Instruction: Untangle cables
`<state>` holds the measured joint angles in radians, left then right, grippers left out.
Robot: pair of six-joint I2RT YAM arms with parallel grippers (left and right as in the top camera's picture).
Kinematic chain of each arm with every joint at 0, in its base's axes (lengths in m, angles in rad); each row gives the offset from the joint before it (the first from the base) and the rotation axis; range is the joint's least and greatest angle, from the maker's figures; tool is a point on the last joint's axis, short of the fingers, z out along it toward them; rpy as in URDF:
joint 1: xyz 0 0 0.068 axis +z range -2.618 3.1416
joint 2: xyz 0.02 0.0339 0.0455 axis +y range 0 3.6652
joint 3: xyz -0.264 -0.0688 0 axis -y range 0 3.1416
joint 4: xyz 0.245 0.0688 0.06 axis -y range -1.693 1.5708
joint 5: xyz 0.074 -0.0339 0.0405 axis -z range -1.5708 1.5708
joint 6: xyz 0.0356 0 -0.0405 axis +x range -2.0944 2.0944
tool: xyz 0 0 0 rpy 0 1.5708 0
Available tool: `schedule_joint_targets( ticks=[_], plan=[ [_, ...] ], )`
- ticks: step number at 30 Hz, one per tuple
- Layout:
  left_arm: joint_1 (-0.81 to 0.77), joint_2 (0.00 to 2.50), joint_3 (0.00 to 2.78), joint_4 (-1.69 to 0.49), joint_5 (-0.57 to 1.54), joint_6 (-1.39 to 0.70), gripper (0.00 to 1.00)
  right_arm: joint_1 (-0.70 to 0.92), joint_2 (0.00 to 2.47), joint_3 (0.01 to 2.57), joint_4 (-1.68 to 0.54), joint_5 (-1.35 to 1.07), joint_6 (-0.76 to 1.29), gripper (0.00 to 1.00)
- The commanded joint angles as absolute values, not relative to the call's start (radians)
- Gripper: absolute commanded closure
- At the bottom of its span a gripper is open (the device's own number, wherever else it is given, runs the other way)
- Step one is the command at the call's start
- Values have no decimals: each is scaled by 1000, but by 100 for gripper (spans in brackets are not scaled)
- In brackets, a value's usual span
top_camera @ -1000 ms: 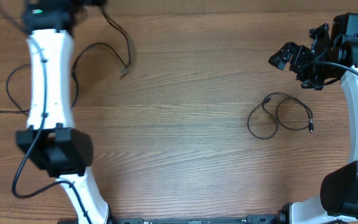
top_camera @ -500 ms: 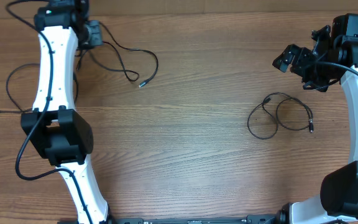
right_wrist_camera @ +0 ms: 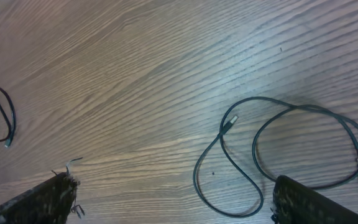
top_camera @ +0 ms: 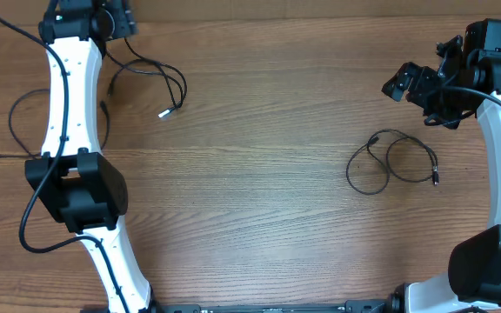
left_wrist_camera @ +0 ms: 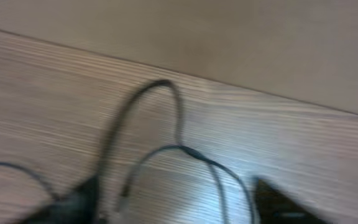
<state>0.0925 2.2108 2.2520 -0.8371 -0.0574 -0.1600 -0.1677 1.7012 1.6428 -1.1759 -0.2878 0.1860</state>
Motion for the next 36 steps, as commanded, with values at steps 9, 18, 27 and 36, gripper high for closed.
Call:
schedule_joint_targets(
  ticks=[9,18,27,36],
  plan=[
    [40,2225,2260,-1183,-138,-633,0,-163,1707,1643,-1183,-281,181,0],
    [-81,2342,2260,-1235,242,-668,0,-163,1713,1636,-1183,-282,182,0],
    [-133,2431,2260,-1355,-83,-617,0,-163,1713,1542,-1172,-281,181,0],
    [-58,2336,2260,-1473,14,-525,1,-163,1713,1389,-1048,-282,182,0]
  ],
)
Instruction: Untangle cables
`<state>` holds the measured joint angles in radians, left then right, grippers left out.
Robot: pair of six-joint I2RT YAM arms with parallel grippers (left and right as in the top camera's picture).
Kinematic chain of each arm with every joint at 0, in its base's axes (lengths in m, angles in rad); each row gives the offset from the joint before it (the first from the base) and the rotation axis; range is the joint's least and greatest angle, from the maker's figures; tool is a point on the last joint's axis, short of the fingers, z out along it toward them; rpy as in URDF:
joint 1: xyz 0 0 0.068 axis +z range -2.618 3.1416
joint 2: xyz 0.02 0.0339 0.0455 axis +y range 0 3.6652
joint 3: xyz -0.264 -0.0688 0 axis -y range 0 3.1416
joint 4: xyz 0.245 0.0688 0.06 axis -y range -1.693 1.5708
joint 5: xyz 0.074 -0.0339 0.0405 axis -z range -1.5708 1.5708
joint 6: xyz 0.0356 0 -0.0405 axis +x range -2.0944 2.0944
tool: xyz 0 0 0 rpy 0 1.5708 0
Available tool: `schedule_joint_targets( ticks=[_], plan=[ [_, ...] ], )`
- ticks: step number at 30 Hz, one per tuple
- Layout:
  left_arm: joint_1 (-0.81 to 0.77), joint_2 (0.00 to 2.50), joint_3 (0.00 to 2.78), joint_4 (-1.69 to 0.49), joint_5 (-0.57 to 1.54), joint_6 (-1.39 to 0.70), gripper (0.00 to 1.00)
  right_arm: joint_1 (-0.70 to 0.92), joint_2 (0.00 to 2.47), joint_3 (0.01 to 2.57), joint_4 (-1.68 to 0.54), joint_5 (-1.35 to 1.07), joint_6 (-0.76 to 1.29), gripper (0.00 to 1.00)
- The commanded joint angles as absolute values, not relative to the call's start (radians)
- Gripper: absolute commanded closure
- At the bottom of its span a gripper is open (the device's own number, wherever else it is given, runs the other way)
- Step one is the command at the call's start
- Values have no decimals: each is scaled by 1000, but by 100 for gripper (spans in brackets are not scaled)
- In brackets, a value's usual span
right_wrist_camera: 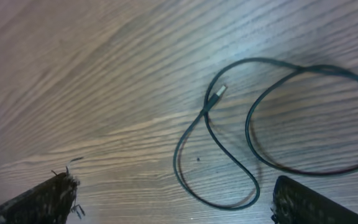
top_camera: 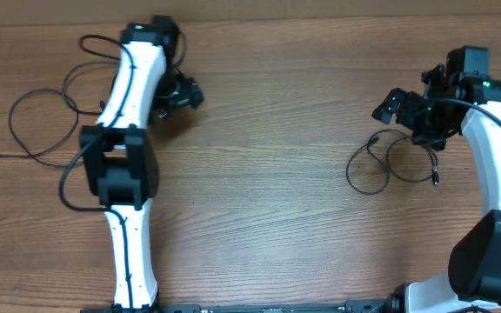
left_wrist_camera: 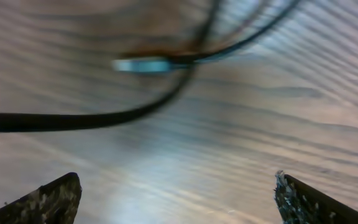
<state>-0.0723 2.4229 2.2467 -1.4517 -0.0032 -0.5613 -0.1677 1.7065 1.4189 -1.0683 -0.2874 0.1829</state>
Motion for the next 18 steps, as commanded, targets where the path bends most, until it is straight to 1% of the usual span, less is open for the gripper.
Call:
schedule_joint_targets(
  ticks=[1,4,6,9,13,14,16,18],
  plan=[
    [-57,2329,2260,-1490,18,-542,1,-163,1713,1380,-1039,-282,182,0],
    [-60,2314,2260,-1532,16,-622,1,-163,1713,1365,-1019,-282,182,0],
    [-61,2309,2260,-1547,-27,-685,0,-163,1713,1365,-1015,-282,182,0],
    [-57,2303,2260,-1565,-146,-904,1,-163,1713,1365,-1013,-282,182,0],
    [-40,2309,2260,-1549,-167,-1210,0,-163,1713,1365,-1001,-282,182,0],
    [-39,2316,2260,-1539,-168,-1267,1,-163,1713,1365,-997,-282,182,0],
    [-39,2333,2260,-1515,-179,-1296,0,-163,1713,1365,-994,-282,182,0],
    [-40,2355,2259,-1483,-212,-1295,9,-163,1713,1365,-991,-282,182,0]
  ],
)
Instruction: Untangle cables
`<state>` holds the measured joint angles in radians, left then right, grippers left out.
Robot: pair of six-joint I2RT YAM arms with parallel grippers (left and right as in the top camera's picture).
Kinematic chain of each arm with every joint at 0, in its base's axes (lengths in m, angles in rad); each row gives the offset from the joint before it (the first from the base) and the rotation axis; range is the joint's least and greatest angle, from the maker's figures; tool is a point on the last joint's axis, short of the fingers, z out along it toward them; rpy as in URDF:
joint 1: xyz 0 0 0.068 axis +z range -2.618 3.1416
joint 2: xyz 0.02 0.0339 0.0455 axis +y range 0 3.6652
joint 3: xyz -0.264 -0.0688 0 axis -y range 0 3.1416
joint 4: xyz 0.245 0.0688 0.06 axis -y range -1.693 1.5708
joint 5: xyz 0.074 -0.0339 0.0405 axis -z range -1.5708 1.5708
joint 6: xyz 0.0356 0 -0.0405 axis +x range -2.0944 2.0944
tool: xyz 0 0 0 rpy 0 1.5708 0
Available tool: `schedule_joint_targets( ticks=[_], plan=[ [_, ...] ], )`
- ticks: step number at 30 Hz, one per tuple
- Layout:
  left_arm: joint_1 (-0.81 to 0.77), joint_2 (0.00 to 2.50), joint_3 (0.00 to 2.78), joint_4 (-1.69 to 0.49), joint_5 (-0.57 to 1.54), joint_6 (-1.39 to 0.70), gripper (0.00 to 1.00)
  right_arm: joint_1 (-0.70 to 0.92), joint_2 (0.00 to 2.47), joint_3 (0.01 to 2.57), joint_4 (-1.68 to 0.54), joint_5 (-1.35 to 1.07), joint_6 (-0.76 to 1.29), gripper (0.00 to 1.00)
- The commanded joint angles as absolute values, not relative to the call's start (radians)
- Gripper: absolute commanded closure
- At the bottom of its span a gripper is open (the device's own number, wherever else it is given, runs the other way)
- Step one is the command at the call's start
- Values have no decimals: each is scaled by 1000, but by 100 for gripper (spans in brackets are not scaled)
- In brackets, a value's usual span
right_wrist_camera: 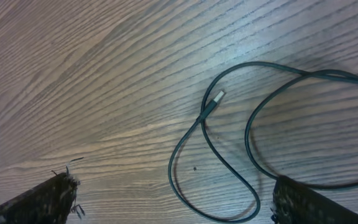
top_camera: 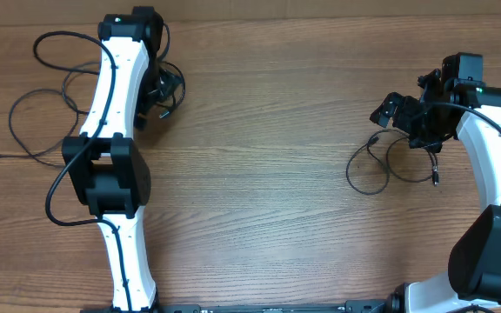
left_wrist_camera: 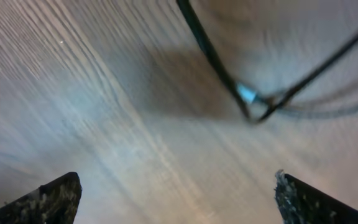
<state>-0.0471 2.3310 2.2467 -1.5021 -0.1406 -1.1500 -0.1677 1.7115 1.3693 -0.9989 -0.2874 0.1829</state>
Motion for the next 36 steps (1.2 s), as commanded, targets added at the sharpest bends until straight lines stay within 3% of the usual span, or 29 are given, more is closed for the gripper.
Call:
schedule_joint_targets(
  ticks=[1,6,10,13,18,26,27,28,29,32,36],
  plan=[
    [-41,2371,2259,-1471,-222,-1297,17,-163,1713,1365,-989,-282,182,0],
    [-40,2463,2259,-1365,-209,-1298,29,-163,1713,1365,-988,-282,182,0],
    [-40,2516,2259,-1348,-158,-1298,95,-163,1713,1365,-989,-282,182,0],
    [-39,2513,2261,-1256,-92,-1190,96,-163,1713,1365,-989,-282,182,0],
    [-84,2506,2261,-949,140,-715,96,-163,1713,1365,-976,-282,182,0],
    [-187,2506,2261,-1005,-167,-569,96,-163,1713,1364,-974,-282,182,0],
    [-197,2506,2261,-1028,-218,-580,95,-163,1713,1364,-974,-282,182,0],
    [-202,2506,2261,-1045,-247,-597,83,-163,1713,1364,-974,-282,182,0],
    [-204,2506,2261,-1061,-265,-614,53,-163,1713,1364,-975,-282,182,0],
    [-201,2489,2276,-1108,-262,-618,1,-163,1713,1362,-975,-281,182,0],
    [-192,2428,2337,-1184,-262,-660,0,-163,1713,1362,-973,-282,181,0]
  ],
)
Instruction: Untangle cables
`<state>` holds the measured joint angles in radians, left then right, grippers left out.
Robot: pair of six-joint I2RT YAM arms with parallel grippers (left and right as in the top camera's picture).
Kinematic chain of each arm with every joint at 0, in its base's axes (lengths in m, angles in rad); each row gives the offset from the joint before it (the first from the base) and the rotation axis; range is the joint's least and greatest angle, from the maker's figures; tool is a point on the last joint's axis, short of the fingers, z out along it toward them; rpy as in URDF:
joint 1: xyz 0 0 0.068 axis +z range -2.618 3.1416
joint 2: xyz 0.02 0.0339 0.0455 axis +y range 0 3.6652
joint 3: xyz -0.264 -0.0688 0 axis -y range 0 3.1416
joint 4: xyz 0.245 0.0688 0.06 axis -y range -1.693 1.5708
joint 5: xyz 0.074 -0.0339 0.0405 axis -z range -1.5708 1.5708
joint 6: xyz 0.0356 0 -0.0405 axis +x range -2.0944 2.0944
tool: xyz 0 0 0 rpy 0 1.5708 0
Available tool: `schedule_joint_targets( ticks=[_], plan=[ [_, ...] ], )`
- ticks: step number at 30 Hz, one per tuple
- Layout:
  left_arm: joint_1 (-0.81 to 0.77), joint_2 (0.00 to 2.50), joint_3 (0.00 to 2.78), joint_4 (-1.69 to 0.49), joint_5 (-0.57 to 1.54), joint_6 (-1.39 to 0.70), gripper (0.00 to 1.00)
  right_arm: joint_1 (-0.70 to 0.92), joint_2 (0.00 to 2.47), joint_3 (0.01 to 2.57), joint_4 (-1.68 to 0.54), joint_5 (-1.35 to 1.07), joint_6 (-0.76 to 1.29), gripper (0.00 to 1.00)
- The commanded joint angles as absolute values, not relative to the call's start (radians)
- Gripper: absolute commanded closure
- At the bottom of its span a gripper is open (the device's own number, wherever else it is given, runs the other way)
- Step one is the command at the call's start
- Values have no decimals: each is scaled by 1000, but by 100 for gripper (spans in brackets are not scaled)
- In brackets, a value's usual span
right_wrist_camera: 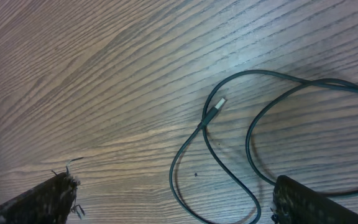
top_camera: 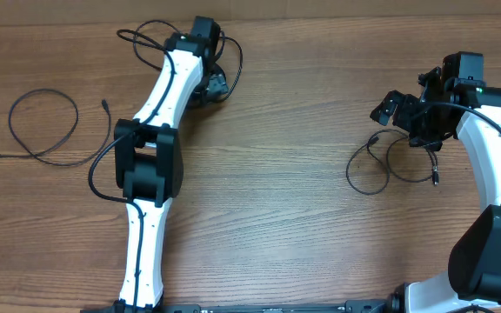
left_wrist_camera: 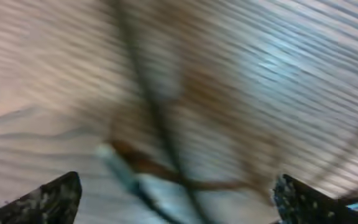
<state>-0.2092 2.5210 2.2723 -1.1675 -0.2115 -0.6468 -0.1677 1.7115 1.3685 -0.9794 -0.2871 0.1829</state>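
A thin black cable (top_camera: 388, 165) lies in loose loops at the right, its silver plug (right_wrist_camera: 217, 107) bare on the wood. My right gripper (top_camera: 390, 106) hovers open just above its upper left, nothing between the fingers (right_wrist_camera: 48, 200). A second black cable (top_camera: 232, 63) curls around my left gripper (top_camera: 210, 87) at the table's far side. The left wrist view is blurred: a cable strand with a pale plug (left_wrist_camera: 160, 186) runs between the wide-open fingertips (left_wrist_camera: 59, 194). A third cable loop (top_camera: 43, 122) rests at the far left.
The wooden table (top_camera: 268, 209) ends at a back edge just behind the left gripper. My left arm (top_camera: 146, 165) stretches diagonally across the left half, its own black lead hanging beside it. My right arm (top_camera: 494, 156) runs along the right edge.
My left gripper has moved right along the far edge, from about the left quarter to nearer the middle. The left cable loop now shows fully. My right arm and its cable are unchanged.
At first my left gripper was at the far left corner by a cable with a silver plug, my right gripper above the right cable. The left then stood further right, then back left, and now furthest right. The right came down slightly toward its cable and stayed. Both grippers open throughout.
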Motion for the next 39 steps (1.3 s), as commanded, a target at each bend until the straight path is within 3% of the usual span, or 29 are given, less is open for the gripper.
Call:
schedule_joint_targets(
  ticks=[1,5,10,15,26,39],
  plan=[
    [-192,2404,2356,-1200,-262,-682,0,-163,1713,1362,-969,-282,181,0],
    [-204,2307,2387,-1203,-81,-731,0,-164,1713,1362,-958,-281,183,0],
    [-279,2273,2387,-1139,296,-499,1,-221,1711,1390,-987,-171,351,0],
    [-405,2298,2372,-1135,304,-493,0,-373,1705,1435,-1099,-170,467,0],
    [-613,2371,2365,-1035,304,-514,0,-591,1706,1433,-1221,-177,470,0],
    [-777,2474,2364,-878,178,-634,0,-617,1706,1433,-1209,-186,475,0]
  ],
)
